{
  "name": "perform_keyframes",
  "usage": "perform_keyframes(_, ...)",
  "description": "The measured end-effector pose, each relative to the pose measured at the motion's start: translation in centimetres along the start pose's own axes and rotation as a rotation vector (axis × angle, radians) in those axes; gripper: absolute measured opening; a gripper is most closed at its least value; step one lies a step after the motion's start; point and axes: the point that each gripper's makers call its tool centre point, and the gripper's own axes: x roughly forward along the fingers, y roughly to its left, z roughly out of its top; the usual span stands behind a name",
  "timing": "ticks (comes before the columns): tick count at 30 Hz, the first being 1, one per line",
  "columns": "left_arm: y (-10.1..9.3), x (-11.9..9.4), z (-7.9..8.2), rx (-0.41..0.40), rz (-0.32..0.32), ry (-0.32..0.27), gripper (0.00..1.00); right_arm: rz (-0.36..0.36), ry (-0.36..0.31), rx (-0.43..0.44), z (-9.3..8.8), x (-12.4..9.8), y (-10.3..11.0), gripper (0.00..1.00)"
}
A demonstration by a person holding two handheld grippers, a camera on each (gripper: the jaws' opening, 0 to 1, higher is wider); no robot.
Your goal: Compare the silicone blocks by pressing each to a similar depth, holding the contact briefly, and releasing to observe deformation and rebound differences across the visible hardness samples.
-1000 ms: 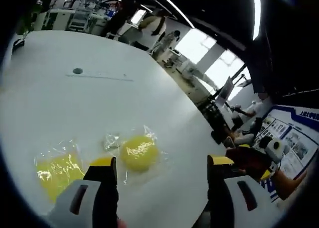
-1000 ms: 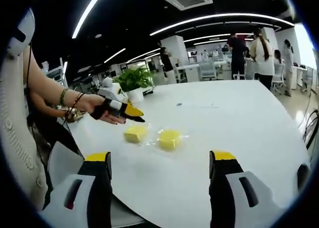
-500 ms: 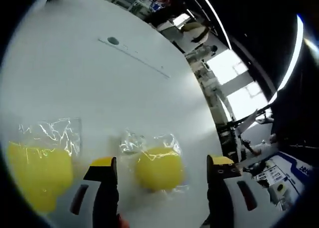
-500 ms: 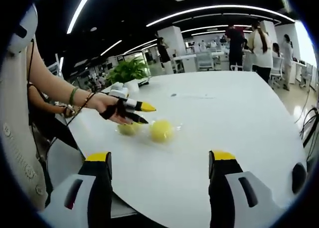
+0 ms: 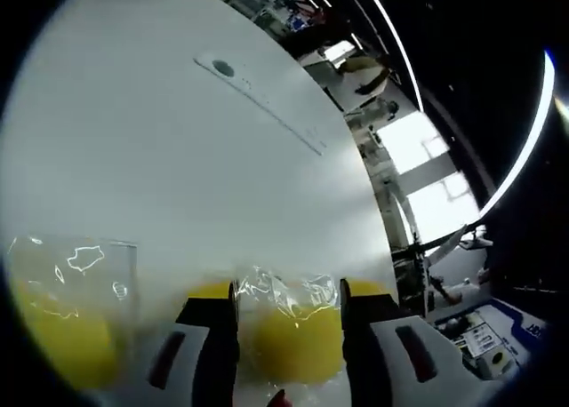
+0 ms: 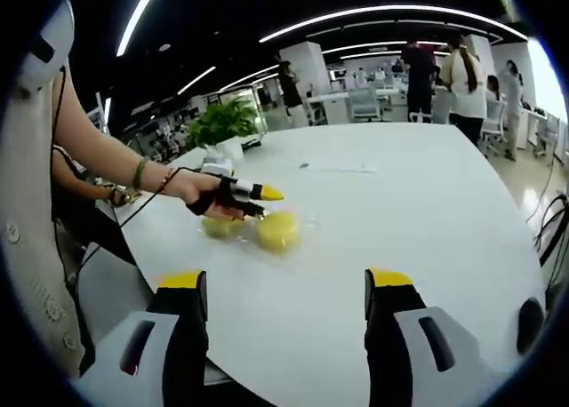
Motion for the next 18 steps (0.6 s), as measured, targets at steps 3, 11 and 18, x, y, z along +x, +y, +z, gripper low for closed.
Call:
perform_keyframes(3, -0.2, 0.2, -0.1, 0.003, 0.0, 0.004, 0.34, 0.007, -0.002, -0.001, 0.3, 0.3, 0.0, 0.67)
perform_keyframes(11, 1.0, 0.2, -0.9, -0.069, 0.025, 0.019, 0.11, 0.014, 0.003, -0.009, 0.0, 0.4, 0.1, 0.64)
perform_keyframes(18, -0.1, 0.3, -1.2, 0.06, -0.012, 0.036, 0.0, 0.01, 0.014, -0.003, -0.5, 0.3, 0.2, 0.63)
